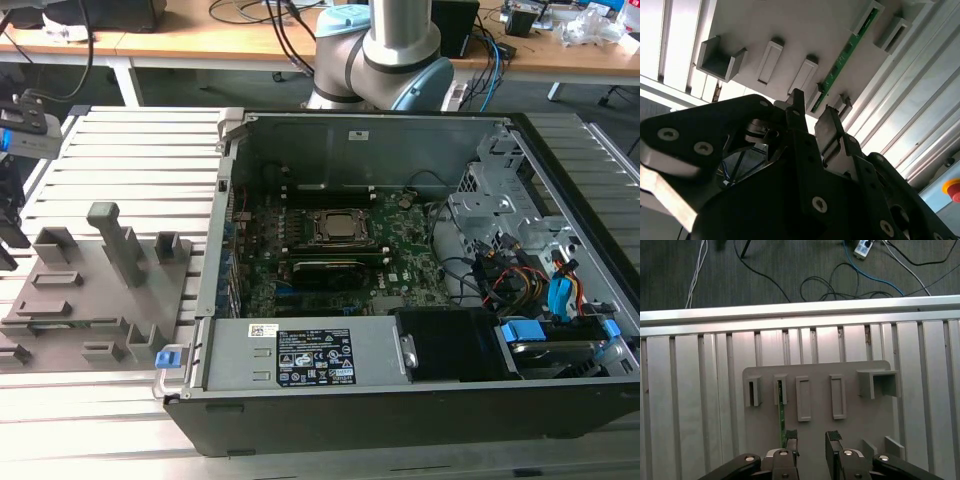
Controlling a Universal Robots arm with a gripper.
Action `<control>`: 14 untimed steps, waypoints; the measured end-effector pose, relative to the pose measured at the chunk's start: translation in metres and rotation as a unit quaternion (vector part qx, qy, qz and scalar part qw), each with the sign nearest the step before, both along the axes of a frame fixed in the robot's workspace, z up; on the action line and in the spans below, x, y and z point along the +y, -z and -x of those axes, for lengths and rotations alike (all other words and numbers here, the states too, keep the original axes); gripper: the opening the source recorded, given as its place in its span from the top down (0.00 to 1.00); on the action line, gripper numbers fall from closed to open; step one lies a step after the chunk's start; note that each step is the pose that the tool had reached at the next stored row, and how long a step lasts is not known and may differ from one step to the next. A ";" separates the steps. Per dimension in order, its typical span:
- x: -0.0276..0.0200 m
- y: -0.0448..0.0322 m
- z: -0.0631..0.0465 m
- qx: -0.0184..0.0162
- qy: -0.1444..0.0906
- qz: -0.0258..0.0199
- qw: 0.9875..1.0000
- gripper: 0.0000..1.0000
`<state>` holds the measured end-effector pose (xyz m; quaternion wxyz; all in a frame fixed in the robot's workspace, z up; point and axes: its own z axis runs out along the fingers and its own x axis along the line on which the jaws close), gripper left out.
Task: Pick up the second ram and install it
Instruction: 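Pick up the second ram and move it above second insertion slot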
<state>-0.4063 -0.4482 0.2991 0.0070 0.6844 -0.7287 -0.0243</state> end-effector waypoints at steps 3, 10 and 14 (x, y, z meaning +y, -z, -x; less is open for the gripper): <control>0.0000 0.0024 0.000 0.000 0.000 0.000 1.000 0.64; 0.0000 0.0062 0.000 0.000 0.000 0.000 1.000 0.64; 0.0000 0.0083 0.000 0.000 0.000 0.000 1.000 0.64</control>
